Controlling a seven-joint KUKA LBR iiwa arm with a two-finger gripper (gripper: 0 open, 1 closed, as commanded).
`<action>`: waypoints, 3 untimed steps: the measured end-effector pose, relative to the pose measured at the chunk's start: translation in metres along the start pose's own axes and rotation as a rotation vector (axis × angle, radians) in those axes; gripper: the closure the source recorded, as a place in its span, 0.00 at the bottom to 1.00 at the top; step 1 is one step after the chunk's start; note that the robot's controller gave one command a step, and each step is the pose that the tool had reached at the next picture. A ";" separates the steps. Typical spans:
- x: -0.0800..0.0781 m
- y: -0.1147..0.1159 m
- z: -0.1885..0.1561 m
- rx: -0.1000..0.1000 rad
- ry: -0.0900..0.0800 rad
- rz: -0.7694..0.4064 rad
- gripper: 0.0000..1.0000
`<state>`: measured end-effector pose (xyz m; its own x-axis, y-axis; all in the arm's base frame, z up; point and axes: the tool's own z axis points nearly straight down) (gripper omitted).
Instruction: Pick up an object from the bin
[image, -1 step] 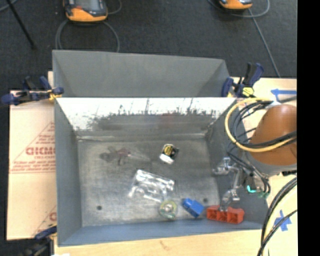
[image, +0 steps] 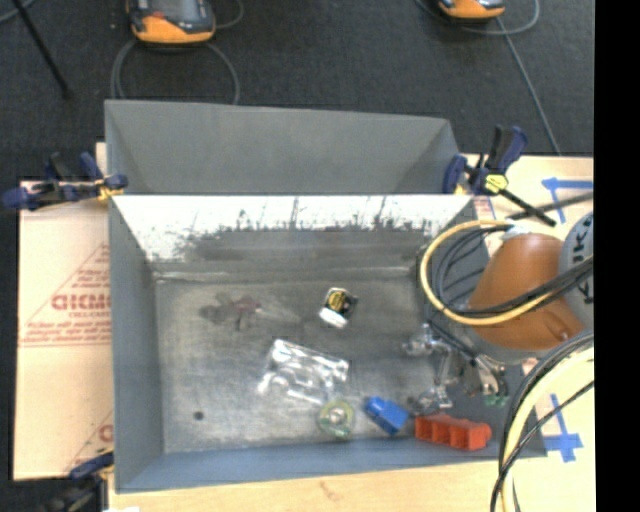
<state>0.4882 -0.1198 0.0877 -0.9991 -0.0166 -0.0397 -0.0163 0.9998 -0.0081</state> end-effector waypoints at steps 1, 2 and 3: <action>0.005 0.075 -0.059 -0.008 0.033 0.136 0.00; 0.005 0.015 -0.032 -0.019 0.041 0.064 0.00; -0.013 -0.038 -0.064 -0.002 0.036 0.188 0.00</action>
Offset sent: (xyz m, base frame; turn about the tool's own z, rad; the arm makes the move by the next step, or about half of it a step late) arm -0.0105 0.0728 0.0560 0.1422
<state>0.4997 -0.1567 0.1522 -0.9853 0.1709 -0.0042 0.1709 0.9853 -0.0018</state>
